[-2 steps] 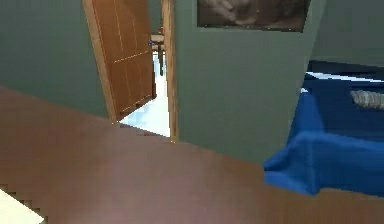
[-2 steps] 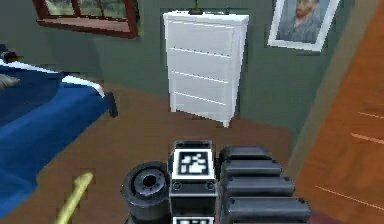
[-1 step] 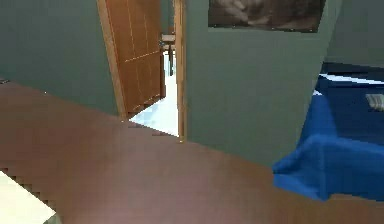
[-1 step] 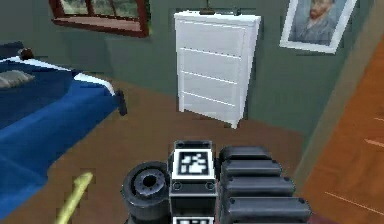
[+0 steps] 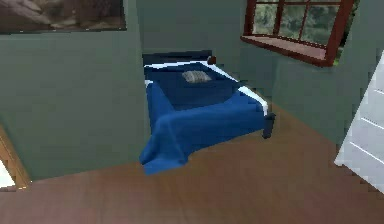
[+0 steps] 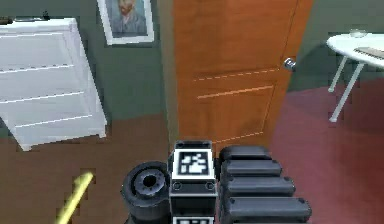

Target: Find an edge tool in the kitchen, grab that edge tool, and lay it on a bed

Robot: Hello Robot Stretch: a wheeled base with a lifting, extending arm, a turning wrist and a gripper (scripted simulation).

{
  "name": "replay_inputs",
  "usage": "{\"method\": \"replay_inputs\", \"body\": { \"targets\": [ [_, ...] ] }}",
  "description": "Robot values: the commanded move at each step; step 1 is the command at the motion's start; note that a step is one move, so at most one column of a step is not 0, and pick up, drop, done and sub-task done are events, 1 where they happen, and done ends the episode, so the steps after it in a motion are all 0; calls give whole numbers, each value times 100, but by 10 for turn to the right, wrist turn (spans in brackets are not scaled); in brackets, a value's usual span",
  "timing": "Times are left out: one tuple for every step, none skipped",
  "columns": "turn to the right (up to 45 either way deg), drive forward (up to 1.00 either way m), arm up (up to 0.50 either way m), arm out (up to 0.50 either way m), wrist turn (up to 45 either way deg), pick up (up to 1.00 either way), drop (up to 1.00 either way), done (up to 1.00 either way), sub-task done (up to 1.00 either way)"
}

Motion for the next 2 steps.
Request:
{"method": "replay_inputs", "body": {
  "targets": [
    [270, 0, 0, 0, 0, 0, 0, 0, 0],
    [0, 20, 0, 0, 0, 0, 0, 0, 0]
  ]
}}
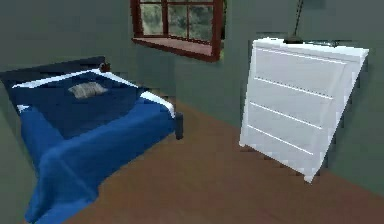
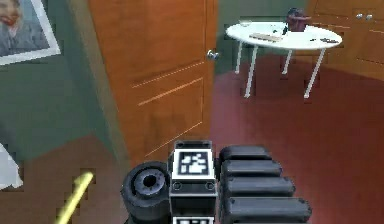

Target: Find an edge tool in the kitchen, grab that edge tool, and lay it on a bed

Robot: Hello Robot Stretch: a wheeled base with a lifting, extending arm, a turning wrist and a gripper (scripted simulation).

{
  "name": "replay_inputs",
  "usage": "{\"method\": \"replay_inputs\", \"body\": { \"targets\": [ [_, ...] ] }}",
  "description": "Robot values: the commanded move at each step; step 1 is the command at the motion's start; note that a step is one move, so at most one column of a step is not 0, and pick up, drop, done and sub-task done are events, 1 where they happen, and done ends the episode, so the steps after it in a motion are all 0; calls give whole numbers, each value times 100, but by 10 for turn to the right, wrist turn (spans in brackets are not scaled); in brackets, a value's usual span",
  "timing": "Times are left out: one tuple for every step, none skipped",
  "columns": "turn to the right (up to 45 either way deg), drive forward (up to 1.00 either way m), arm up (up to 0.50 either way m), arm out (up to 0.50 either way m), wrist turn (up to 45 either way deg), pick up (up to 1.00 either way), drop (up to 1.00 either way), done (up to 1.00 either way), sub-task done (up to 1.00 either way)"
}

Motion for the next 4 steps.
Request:
{"method": "replay_inputs", "body": {
  "targets": [
    [-450, 0, 0, 0, 0, 0, 0, 0, 0],
    [-390, 0, 0, 0, 0, 0, 0, 0, 0],
    [0, 90, 0, 0, 0, 0, 0, 0, 0],
    [-360, 0, 0, 0, 0, 0, 0, 0, 0]
  ]
}}
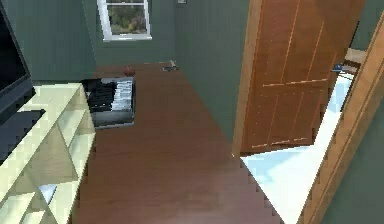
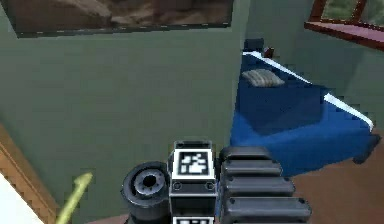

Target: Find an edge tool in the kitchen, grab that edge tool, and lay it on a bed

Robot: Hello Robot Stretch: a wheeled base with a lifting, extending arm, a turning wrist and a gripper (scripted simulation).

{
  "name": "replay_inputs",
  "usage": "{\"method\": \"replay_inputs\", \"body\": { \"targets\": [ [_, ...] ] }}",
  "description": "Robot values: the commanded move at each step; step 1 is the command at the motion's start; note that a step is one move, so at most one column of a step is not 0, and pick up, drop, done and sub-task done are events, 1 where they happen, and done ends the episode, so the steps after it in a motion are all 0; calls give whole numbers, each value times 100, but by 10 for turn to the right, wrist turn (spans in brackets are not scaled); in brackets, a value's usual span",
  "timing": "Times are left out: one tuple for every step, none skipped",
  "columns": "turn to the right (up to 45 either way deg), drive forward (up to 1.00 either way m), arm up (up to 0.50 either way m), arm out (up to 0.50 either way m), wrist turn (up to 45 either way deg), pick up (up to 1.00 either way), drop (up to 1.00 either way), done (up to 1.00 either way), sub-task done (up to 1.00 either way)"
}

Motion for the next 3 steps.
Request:
{"method": "replay_inputs", "body": {
  "targets": [
    [0, 5, 0, 0, 0, 0, 0, 0, 0],
    [60, 0, 0, 0, 0, 0, 0, 0, 0],
    [0, 80, 0, 0, 0, 0, 0, 0, 0]
  ]
}}
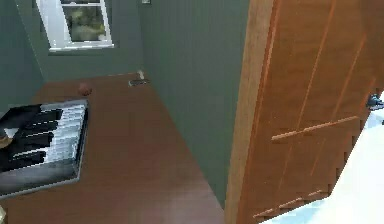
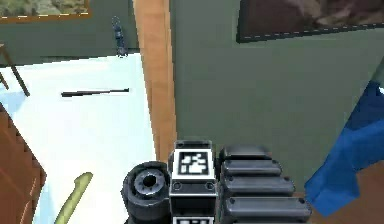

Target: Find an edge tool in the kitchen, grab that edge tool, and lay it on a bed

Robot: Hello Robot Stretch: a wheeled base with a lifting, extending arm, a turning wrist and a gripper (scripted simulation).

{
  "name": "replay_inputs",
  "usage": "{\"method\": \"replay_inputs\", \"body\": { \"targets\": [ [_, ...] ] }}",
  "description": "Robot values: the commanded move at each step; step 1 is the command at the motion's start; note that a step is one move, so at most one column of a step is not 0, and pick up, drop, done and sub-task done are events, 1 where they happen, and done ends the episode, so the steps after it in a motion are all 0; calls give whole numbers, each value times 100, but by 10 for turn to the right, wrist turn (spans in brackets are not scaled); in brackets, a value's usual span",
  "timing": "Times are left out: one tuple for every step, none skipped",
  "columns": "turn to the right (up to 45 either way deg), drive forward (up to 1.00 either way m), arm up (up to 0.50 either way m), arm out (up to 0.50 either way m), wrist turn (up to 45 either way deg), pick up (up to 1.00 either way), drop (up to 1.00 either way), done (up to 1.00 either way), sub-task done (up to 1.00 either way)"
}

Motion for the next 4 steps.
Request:
{"method": "replay_inputs", "body": {
  "targets": [
    [240, 0, 0, 0, 0, 0, 0, 0, 0],
    [0, 65, 0, 0, 0, 0, 0, 0, 0],
    [450, 0, 0, 0, 0, 0, 0, 0, 0],
    [30, 0, 0, 0, 0, 0, 0, 0, 0]
  ]
}}
